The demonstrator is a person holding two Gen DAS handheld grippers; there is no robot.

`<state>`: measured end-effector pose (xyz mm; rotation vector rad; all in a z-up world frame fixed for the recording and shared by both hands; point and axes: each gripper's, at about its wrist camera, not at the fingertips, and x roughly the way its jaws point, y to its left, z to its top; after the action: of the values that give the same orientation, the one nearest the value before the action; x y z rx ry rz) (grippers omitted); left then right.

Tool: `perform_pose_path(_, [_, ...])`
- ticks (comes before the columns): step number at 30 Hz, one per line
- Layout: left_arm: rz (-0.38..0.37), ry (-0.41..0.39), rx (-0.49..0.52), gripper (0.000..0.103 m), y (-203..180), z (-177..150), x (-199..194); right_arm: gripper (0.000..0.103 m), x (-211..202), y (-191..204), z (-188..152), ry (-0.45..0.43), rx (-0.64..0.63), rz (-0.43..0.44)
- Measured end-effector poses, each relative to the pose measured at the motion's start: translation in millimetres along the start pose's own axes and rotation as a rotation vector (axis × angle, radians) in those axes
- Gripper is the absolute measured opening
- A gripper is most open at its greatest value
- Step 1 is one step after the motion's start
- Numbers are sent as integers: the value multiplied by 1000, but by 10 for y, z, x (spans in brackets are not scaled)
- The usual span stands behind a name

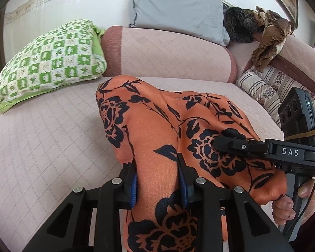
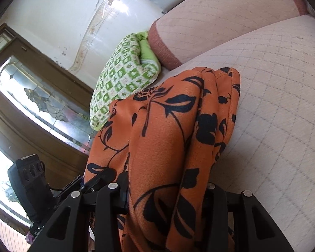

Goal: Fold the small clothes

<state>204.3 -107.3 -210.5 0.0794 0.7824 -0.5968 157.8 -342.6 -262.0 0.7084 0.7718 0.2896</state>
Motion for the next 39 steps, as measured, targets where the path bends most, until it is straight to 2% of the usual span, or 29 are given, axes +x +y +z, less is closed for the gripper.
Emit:
perform_pose_path(11, [33, 17, -13, 33, 56, -225, -154, 43, 36, 146, -216, 25, 9, 2])
perform_pose_path(15, [44, 46, -17, 33, 81, -315, -112, 43, 74, 133, -277, 47, 18, -8])
perform_pose_path(17, [62, 89, -27, 36, 108, -362, -18, 43, 115, 98, -317, 67, 27, -24])
perform_pose_path(19, [99, 147, -47, 51, 155, -427, 119, 46, 248, 19, -338, 127, 48, -72])
perform_pose_path(20, [109, 152, -54, 55, 174, -447, 148, 52, 295, -25, -348, 150, 57, -107])
perform_pose_path(21, [125, 151, -55, 62, 183, -447, 148, 54, 309, -61, -356, 163, 68, -128])
perform_pose_path(24, [169, 132, -36, 68, 154, -418, 46, 57, 273, -116, -301, 180, 109, -123])
perform_pose_path(26, [225, 98, -20, 68, 102, -416, -105, 57, 108, -56, -256, 139, 88, -159])
perform_pose_path(28, [317, 54, -20, 77, 62, -380, -320, 57, -115, 69, -260, 81, 42, -227])
perform_pose_path(31, [472, -40, 1, 85, -69, -350, -721, 58, -518, 525, -308, -72, -106, -361])
perform_pose_path(33, [540, -104, 15, 94, -149, -365, -995, 61, -740, 761, -397, -141, -158, -365])
perform_pose_path(34, [553, -125, 20, 96, -180, -358, -1128, 64, -838, 895, -469, -166, -186, -354])
perform_pose_path(39, [555, -190, -15, 96, -265, -280, -1636, 64, -1034, 1427, -703, -197, -342, -346])
